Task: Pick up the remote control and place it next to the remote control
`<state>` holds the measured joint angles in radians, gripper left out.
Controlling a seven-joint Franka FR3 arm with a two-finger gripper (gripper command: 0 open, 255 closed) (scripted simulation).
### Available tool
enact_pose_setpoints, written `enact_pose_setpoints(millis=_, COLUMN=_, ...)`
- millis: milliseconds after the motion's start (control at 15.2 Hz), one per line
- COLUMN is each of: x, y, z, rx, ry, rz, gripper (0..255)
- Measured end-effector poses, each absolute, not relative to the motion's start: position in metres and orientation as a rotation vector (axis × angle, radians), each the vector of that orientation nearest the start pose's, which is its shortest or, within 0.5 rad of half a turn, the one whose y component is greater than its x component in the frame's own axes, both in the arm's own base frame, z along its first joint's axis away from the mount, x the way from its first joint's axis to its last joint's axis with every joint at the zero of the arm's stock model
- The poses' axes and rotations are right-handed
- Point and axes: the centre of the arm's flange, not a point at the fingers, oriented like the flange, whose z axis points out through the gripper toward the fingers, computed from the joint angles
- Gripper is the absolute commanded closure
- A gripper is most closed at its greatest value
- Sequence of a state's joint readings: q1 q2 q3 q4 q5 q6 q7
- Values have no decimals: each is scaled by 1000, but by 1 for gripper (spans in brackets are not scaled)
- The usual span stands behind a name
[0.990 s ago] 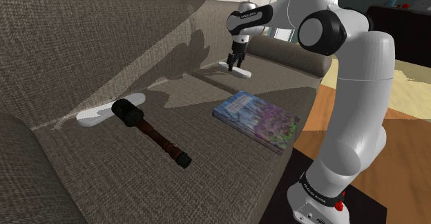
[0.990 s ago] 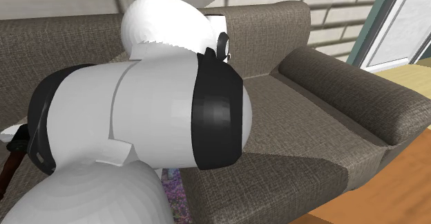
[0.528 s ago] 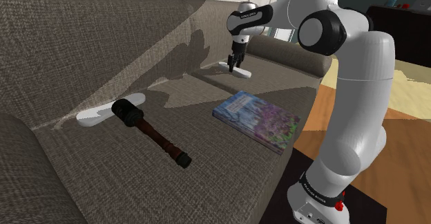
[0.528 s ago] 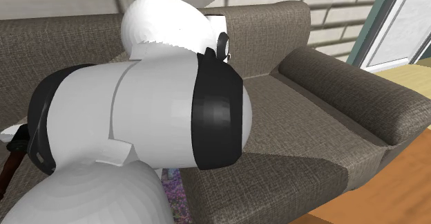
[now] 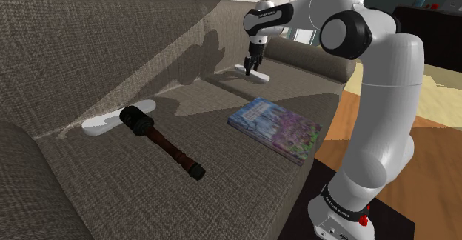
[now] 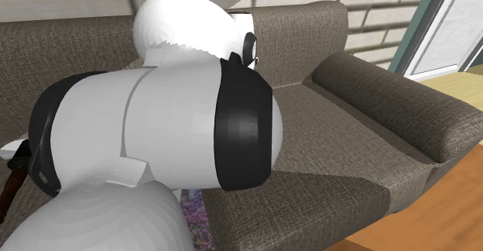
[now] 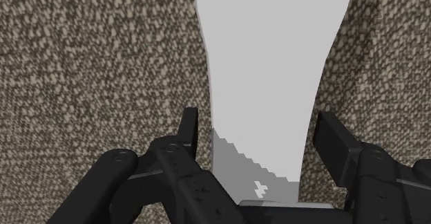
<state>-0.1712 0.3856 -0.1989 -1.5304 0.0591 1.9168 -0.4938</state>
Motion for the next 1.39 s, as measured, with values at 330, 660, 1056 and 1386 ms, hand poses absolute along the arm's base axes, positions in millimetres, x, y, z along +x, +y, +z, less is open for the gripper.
enact_pose_setpoints(millis=330, x=634, y=-223, z=468, rx=-3157, ry=-187, rz=-1, gripper=255)
enact_pose_setpoints(millis=660, x=635, y=-224, z=492, rx=-3157, ry=-187, rz=-1, gripper=255)
enact_pose_setpoints(millis=1056, x=628, y=-208, z=516, rx=-3157, ry=-187, rz=0, gripper=255)
enact_pose_setpoints(millis=1386, x=606, y=-150, z=520, rx=-3156, ry=-189, rz=0, gripper=255)
